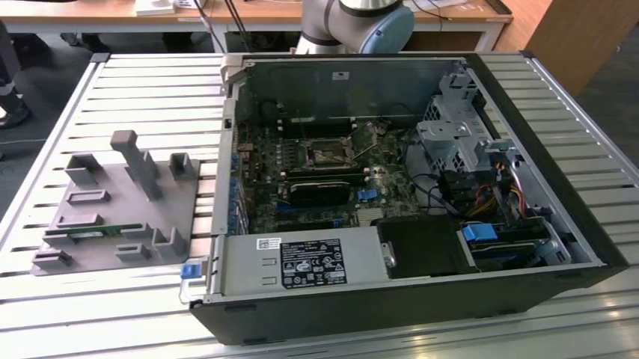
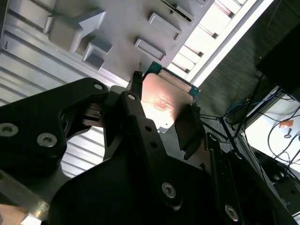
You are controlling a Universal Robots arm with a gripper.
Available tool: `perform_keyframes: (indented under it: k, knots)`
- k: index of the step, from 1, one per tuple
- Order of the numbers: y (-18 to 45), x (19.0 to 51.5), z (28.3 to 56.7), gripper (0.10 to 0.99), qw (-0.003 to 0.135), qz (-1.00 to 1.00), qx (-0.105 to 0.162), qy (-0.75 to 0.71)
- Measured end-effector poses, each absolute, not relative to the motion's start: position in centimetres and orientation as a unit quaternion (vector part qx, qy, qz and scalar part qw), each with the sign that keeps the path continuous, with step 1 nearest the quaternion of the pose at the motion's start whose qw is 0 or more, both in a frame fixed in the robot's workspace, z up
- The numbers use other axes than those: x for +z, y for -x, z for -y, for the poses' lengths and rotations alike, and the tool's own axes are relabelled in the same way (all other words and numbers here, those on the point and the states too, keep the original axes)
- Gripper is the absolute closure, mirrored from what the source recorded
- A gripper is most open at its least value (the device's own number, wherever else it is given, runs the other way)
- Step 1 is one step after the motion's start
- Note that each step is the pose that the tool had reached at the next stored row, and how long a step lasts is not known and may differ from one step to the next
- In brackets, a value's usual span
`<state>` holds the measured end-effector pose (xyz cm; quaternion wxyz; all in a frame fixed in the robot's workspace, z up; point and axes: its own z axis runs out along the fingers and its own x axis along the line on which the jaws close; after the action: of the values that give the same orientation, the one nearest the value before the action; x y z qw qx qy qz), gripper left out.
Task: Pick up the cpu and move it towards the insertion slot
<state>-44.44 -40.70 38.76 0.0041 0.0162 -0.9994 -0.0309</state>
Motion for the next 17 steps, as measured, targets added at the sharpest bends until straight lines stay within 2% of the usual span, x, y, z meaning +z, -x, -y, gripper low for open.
perform_keyframes:
  k: [6,17]
  knots:
    - [44.3,39.9,40.6,0.557,0.003,0.999,-0.031,-0.015]
    - [42.0,39.9,40.6,0.557,0.003,0.999,-0.031,-0.012]
